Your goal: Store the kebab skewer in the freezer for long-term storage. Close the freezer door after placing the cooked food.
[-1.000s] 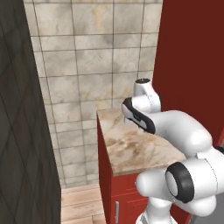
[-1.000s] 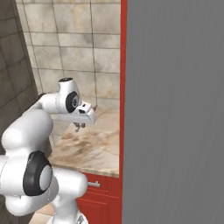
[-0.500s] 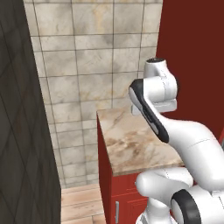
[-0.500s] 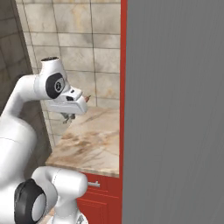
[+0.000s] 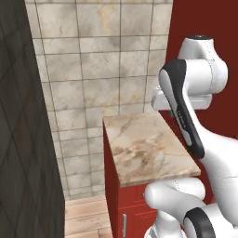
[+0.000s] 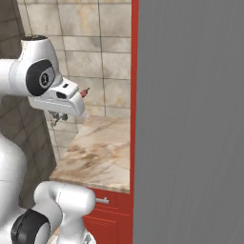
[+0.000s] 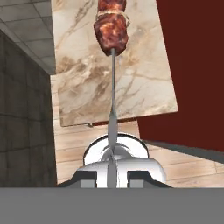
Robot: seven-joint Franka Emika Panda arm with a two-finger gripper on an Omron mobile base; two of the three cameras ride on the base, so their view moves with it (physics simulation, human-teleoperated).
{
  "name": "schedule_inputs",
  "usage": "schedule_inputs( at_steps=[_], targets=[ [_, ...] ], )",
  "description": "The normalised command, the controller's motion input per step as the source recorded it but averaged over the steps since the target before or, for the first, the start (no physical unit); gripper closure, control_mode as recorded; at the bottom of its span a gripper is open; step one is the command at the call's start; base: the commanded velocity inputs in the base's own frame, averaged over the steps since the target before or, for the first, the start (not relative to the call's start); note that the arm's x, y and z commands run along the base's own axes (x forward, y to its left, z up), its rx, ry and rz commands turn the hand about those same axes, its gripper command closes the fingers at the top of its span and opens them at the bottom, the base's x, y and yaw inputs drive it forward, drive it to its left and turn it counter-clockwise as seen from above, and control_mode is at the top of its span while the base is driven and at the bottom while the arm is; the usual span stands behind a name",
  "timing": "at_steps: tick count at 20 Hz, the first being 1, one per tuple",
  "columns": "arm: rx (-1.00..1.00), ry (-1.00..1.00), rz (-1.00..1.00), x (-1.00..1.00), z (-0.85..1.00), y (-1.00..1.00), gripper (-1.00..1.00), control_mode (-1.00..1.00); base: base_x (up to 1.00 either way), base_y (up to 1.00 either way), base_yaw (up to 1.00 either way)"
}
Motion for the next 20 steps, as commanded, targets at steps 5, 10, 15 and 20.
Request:
schedule_inputs(
  at_steps=[5,10,15,20],
  targets=[
    [0.08,-0.01,0.03,-0.91,0.31,0.02,1.0,-1.0,0.0,0.0,0.0],
    [0.0,0.0,0.0,-0.93,0.03,0.03,1.0,-1.0,0.0,0.0,0.0],
    [-0.01,-0.05,0.0,-0.54,0.0,0.0,1.0,-1.0,0.0,0.0,0.0],
    [-0.07,-0.03,0.0,-0.03,-0.14,-0.02,1.0,-1.0,0.0,0.0,0.0]
  ],
)
